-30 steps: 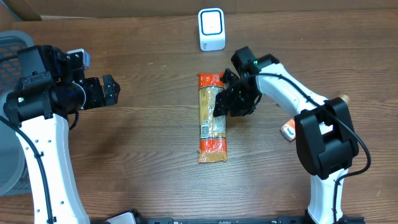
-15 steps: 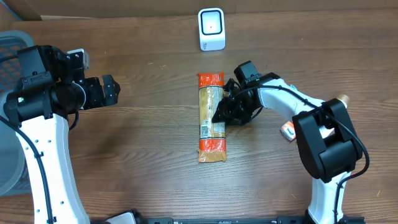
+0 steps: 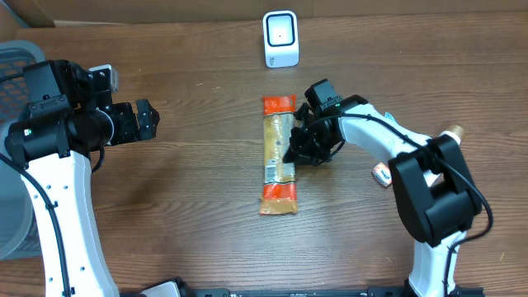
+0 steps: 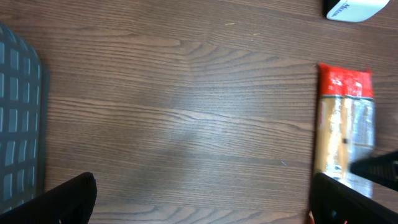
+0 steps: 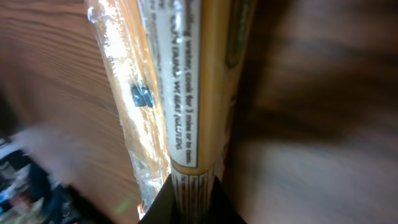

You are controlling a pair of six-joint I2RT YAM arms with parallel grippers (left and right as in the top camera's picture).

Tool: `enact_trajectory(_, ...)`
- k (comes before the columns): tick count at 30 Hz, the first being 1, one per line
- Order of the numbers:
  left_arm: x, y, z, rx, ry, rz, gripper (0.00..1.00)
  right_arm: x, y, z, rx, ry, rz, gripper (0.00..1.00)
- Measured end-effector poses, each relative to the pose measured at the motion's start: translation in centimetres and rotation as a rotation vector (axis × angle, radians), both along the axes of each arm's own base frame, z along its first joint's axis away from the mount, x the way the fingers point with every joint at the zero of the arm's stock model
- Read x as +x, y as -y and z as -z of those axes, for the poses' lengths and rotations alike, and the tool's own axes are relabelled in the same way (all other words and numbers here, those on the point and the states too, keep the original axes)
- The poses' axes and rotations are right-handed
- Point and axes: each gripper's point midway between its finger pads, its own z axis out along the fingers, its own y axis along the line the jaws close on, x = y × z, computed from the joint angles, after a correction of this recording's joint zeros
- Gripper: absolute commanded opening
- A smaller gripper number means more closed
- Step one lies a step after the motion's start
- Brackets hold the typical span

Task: Scan the item barcode

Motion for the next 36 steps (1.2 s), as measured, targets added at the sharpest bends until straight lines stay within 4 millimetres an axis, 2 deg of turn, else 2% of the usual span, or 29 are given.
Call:
enact_trajectory(7, 0.0, 0.0, 0.0, 0.000, 0.000, 0.000, 1.00, -0.4, 4.5, -5.6, -0.395, 0.139, -0.020, 0.04)
enact_trajectory(9, 0.0, 0.0, 0.0, 0.000, 0.000, 0.000, 1.00, -0.5, 4.2, -7.0, -0.476, 0.218, -0.058, 0.04)
enact_trajectory(11, 0.0, 0.0, 0.0, 0.000, 0.000, 0.000, 1.00, -0.9, 3.4, -7.4, -0.525, 0.272, -0.104, 0.06)
enact_trajectory(16, 0.0, 0.0, 0.0, 0.000, 0.000, 0.000, 1.00, -2.9, 1.0, -6.8, -0.598, 0.334, -0.223, 0.11)
enact_trajectory(18, 0.0, 0.0, 0.0, 0.000, 0.000, 0.000, 1.00, -3.1, 0.1, -5.4, -0.617, 0.339, -0.253, 0.15)
enact_trajectory(24, 0.0, 0.0, 0.0, 0.000, 0.000, 0.000, 1.00, -3.3, -0.8, -2.2, -0.619, 0.279, -0.281, 0.47)
enact_trajectory(27, 0.0, 0.0, 0.0, 0.000, 0.000, 0.000, 1.00, -3.8, -1.5, -1.5, -0.583, 0.245, -0.290, 0.65)
enact_trajectory(31, 0.0, 0.0, 0.0, 0.000, 0.000, 0.000, 0.99, -4.3, -1.8, -1.5, -0.551, 0.227, -0.335, 0.75)
enact_trajectory(34, 0.0, 0.0, 0.0, 0.000, 0.000, 0.000, 1.00, -4.5, -1.2, -1.6, -0.547, 0.200, -0.354, 0.80)
enact_trajectory(35, 0.0, 0.0, 0.0, 0.000, 0.000, 0.000, 1.00, -4.4, -0.9, -1.6, -0.546, 0.193, -0.354, 0.84)
enact_trajectory(36, 0.0, 0.0, 0.0, 0.000, 0.000, 0.000, 1.00, -4.1, -0.5, -1.8, -0.543, 0.186, -0.351, 0.93)
